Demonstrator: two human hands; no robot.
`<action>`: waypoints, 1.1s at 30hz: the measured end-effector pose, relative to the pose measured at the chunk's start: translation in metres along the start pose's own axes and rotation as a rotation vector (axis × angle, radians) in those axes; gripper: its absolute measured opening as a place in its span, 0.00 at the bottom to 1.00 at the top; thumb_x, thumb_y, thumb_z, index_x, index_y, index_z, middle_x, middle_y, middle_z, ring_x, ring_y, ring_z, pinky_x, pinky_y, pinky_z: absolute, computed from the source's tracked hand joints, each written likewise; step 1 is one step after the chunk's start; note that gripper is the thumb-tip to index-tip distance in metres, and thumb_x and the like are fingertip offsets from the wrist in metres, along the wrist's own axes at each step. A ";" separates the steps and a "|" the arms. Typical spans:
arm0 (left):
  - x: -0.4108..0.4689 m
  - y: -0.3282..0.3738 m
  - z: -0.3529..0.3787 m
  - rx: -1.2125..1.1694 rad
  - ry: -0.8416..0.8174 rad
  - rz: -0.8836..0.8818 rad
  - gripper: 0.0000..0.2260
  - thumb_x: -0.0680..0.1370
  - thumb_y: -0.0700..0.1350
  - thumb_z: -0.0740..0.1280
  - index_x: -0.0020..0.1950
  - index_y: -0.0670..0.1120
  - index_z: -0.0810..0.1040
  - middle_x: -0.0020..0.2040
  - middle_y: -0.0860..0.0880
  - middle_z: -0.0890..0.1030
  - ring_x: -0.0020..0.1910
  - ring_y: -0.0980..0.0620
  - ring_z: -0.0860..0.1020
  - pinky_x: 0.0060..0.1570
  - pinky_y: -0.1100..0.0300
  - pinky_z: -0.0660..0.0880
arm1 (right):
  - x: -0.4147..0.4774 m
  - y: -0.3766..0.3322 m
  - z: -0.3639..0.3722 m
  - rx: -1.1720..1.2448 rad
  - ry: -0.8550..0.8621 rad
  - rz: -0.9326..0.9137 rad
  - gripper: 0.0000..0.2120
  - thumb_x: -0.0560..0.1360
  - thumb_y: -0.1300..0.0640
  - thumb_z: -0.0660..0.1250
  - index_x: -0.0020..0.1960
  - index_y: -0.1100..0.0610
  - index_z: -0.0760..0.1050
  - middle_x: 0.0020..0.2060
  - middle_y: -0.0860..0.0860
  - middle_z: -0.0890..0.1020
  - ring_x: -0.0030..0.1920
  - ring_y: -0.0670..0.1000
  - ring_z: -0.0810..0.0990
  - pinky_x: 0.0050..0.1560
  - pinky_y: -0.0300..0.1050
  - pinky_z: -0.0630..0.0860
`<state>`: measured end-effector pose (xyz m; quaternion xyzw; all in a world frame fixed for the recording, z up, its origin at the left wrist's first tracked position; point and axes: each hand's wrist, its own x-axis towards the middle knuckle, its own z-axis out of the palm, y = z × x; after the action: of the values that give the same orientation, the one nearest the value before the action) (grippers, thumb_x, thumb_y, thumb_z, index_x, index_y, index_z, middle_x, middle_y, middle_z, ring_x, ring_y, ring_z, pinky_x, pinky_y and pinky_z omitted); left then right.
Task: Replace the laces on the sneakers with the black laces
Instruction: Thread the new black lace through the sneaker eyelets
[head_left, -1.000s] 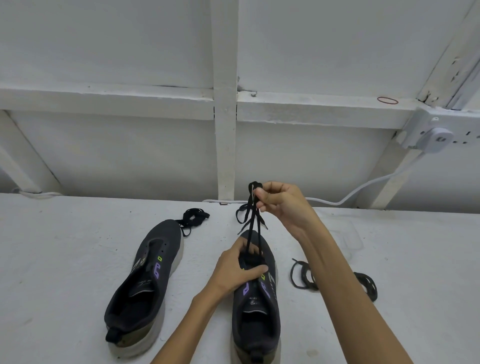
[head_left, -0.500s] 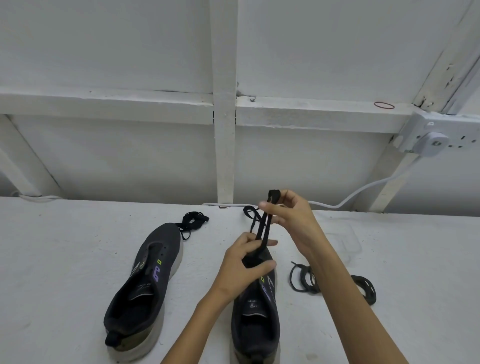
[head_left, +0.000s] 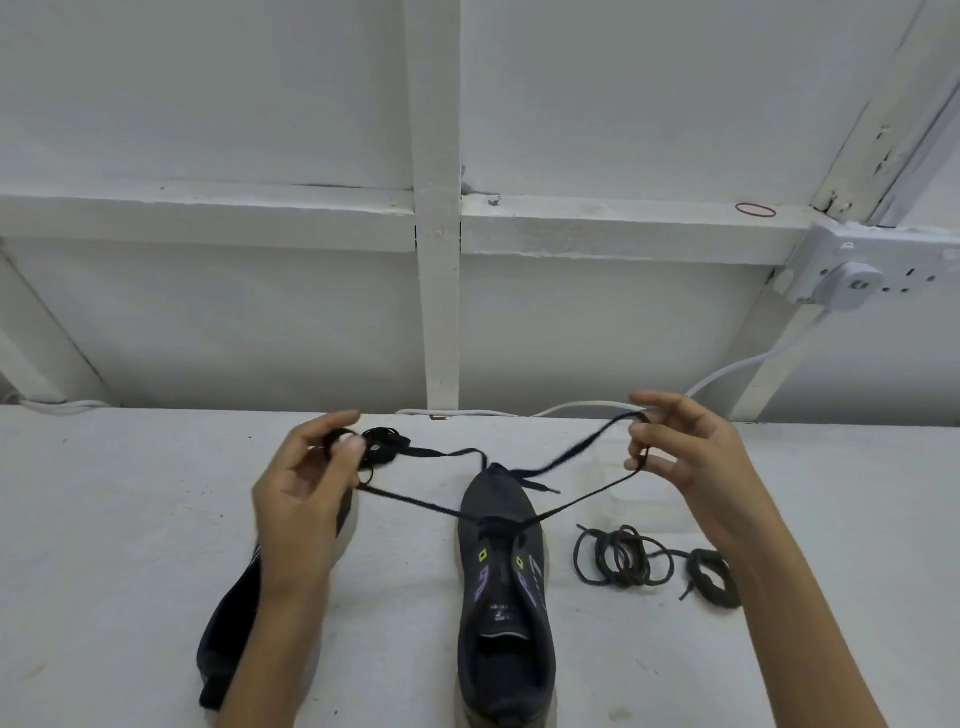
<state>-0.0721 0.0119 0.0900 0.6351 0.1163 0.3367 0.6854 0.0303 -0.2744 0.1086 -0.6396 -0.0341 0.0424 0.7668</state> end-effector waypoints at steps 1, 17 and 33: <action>-0.001 0.000 -0.008 0.061 0.017 0.010 0.09 0.77 0.36 0.68 0.51 0.49 0.82 0.38 0.52 0.79 0.35 0.57 0.75 0.41 0.69 0.74 | -0.002 0.000 -0.004 -0.051 0.004 -0.014 0.11 0.73 0.72 0.67 0.53 0.62 0.80 0.37 0.53 0.76 0.35 0.51 0.77 0.38 0.45 0.80; 0.027 -0.023 -0.057 1.173 -0.129 -0.163 0.05 0.77 0.56 0.66 0.42 0.60 0.79 0.51 0.52 0.73 0.45 0.49 0.75 0.42 0.55 0.69 | 0.033 0.044 -0.015 -1.180 -0.153 0.065 0.02 0.73 0.51 0.72 0.42 0.45 0.80 0.43 0.41 0.82 0.44 0.45 0.79 0.44 0.45 0.75; 0.085 -0.159 0.073 1.518 -0.835 0.119 0.21 0.80 0.40 0.56 0.73 0.52 0.66 0.70 0.49 0.69 0.67 0.47 0.69 0.59 0.50 0.71 | 0.115 0.151 0.042 -1.385 -0.702 -0.253 0.15 0.76 0.62 0.65 0.61 0.51 0.80 0.68 0.48 0.74 0.66 0.53 0.68 0.60 0.51 0.71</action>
<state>0.0838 0.0114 -0.0261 0.9973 0.0151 -0.0571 0.0441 0.1366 -0.1942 -0.0321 -0.9124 -0.3654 0.1235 0.1370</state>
